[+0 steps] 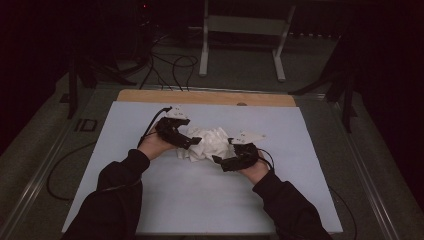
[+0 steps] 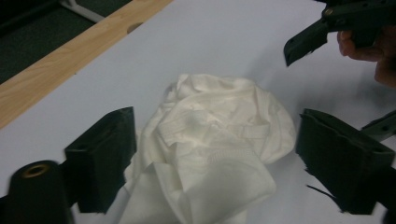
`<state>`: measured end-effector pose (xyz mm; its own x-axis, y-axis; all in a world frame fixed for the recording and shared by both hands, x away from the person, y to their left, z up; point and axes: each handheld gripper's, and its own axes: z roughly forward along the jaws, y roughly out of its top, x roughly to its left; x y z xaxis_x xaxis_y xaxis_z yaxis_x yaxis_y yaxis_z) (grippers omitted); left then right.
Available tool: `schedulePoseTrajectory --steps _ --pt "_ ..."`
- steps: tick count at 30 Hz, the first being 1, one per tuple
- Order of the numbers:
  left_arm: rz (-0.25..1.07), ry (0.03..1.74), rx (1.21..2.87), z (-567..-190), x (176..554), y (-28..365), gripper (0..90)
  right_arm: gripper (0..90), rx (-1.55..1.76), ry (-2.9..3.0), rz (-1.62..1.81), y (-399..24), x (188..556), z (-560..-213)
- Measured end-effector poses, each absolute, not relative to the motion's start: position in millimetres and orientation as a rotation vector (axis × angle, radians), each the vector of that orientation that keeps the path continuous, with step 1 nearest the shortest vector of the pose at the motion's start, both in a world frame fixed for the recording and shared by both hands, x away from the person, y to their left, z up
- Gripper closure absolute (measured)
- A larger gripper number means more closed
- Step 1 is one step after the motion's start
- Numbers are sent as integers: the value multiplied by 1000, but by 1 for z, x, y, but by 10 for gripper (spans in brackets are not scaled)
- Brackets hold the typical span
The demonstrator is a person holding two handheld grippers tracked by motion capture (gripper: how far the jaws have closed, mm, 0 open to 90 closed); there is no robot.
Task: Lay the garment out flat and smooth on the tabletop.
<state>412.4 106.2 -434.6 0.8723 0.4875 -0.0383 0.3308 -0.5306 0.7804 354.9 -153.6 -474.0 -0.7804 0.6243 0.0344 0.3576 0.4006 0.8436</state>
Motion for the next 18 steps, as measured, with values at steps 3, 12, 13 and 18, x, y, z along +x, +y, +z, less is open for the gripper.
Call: schedulePoseTrajectory --steps 3,12,13,18 --pt "225 589 2195 -441 413 102 189 131 878 2386 1306 -152 357 -479" --pt "204 634 2268 -468 422 97 257 150 979 2396 1230 -153 357 -492" --pt "194 639 2279 -472 423 97 266 152 993 2407 1221 -152 356 -495" --pt "173 638 2319 -479 424 95 285 163 1020 2423 1190 -151 355 -501"
